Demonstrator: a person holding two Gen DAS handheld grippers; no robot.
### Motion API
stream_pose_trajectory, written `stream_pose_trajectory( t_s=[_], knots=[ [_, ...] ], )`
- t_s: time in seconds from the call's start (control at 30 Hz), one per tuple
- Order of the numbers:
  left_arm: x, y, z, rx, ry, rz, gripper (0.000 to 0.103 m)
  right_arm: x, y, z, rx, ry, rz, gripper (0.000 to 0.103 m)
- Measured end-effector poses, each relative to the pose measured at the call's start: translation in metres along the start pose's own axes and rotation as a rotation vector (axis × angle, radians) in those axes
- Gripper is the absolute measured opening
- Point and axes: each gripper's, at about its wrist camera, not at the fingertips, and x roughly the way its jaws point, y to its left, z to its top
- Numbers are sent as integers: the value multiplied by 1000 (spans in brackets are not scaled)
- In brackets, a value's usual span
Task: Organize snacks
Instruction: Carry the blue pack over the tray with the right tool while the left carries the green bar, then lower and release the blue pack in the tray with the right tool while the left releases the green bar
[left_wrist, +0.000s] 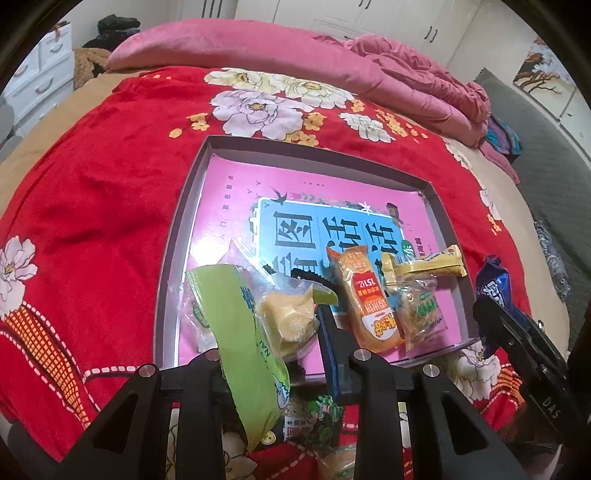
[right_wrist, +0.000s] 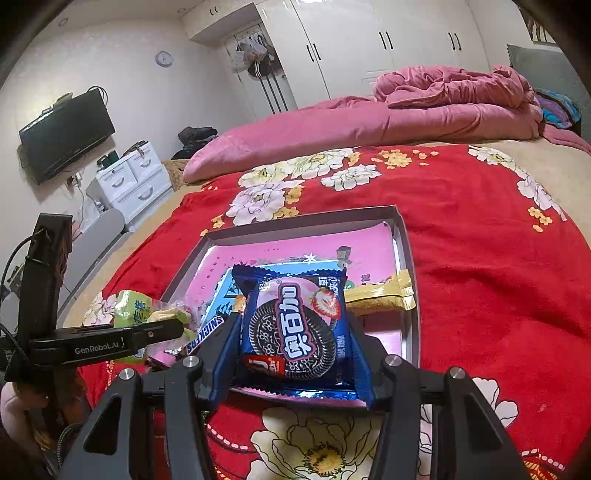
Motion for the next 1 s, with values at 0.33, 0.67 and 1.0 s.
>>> stream_pose_trajectory(
  t_s=[0.33,0.67,1.0],
  knots=[
    [6,0,0,-4,4,6,31,1,-18,0,52,-10,-16,53],
    [0,2,3,-6,-14,4,31,9,-31,-3,75,4,-39,53],
    [9,-10,-1,18,11,9,31,22,-32,-8,73,39,-34,53]
  ],
)
